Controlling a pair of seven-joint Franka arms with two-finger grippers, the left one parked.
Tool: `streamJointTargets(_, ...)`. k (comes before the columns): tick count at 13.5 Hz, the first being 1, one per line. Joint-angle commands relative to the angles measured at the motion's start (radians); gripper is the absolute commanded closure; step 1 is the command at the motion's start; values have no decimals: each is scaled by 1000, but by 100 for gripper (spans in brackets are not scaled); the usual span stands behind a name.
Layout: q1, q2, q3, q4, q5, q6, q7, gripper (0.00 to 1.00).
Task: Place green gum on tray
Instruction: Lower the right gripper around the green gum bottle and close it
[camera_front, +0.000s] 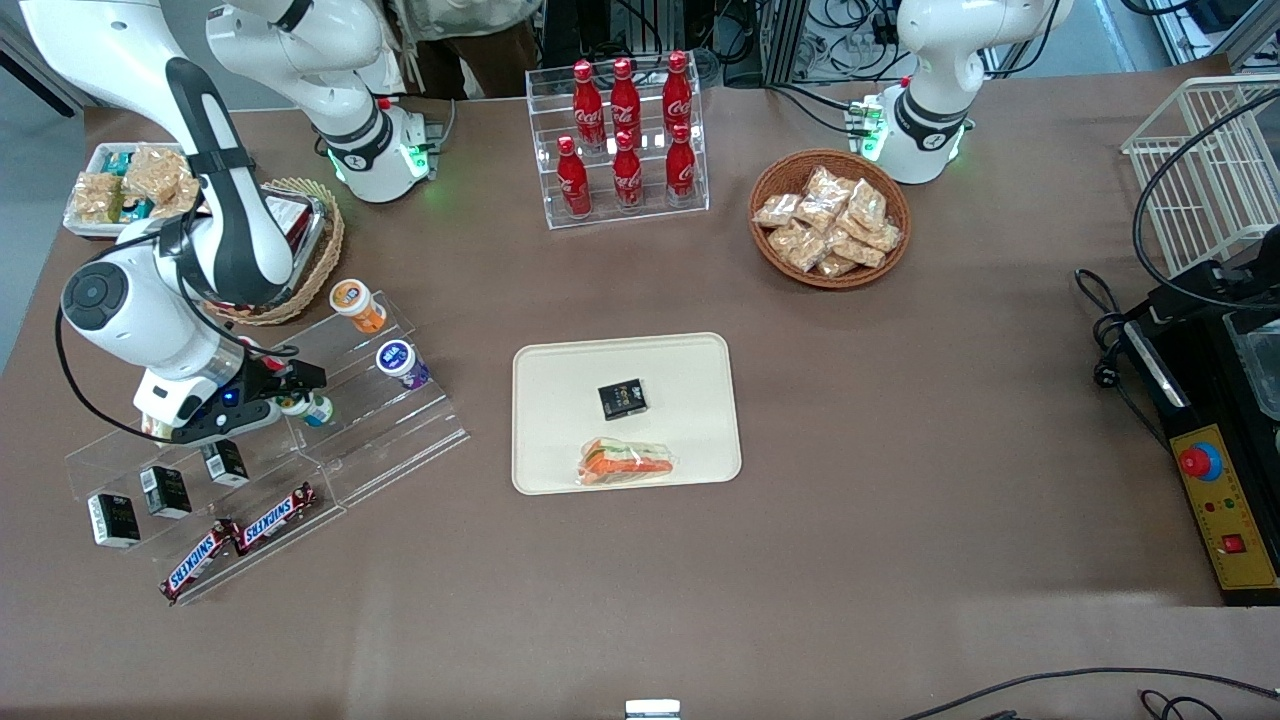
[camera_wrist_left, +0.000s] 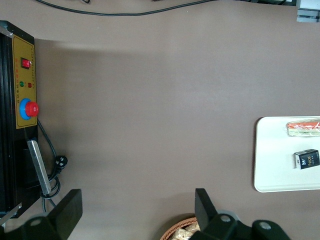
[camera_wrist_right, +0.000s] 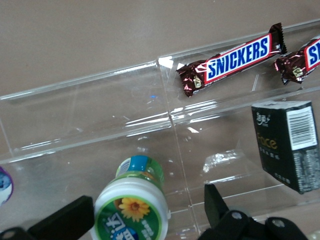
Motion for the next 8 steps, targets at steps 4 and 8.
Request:
streamJointTargets(4,-2,2,-7,-14,5,18,-19,1)
streamJointTargets(8,-2,-34,-8,103,5,-147,-19,1)
